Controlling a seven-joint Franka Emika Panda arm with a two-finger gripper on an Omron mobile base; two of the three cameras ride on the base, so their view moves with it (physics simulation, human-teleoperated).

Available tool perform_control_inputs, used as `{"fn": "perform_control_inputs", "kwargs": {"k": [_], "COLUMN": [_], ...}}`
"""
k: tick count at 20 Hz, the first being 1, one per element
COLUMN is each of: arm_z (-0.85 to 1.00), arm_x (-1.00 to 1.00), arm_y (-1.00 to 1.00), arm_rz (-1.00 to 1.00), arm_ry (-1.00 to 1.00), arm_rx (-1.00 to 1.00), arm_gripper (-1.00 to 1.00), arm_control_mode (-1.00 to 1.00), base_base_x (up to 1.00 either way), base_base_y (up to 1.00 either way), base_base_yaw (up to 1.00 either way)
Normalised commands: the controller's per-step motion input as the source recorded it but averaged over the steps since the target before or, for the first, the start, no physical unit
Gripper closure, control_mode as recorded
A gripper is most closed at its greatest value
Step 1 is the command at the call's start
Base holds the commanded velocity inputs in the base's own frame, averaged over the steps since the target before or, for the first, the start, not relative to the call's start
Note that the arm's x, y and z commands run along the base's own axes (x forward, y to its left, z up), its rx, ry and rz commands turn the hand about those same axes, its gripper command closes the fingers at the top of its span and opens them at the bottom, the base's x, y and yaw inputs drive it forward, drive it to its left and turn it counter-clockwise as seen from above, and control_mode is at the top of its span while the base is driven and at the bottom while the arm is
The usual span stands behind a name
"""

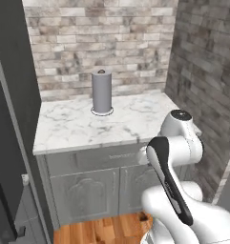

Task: Place the avocado in the correct fridge rack based on whether it is a fruit or vegetable. Finally, close the fridge door.

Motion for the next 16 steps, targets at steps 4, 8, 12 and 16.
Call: {"fn": "perform_control_inputs", "kwargs": {"k": [4,8,12,16], "arm_z": [0.0,0.0,0.0,0.0], "arm_x": [0.0,0.0,0.0,0.0], "arm_y": [0.0,0.0,0.0,0.0], "arm_rz": [0.0,0.0,0.0,0.0], "arm_ry": [0.0,0.0,0.0,0.0], "arm_rx": [0.0,0.0,0.0,0.0], "arm_gripper": [1.0,1.0,1.0,1.0], "arm_control_mode": [1.0,1.0,1.0,1.0], "base_base_x": [-1.0,-1.0,-0.8,-0.43], "base_base_y": [0.21,0.62,1.0,1.0], "base_base_yaw": [0.0,0.0,0.0,0.0]}}
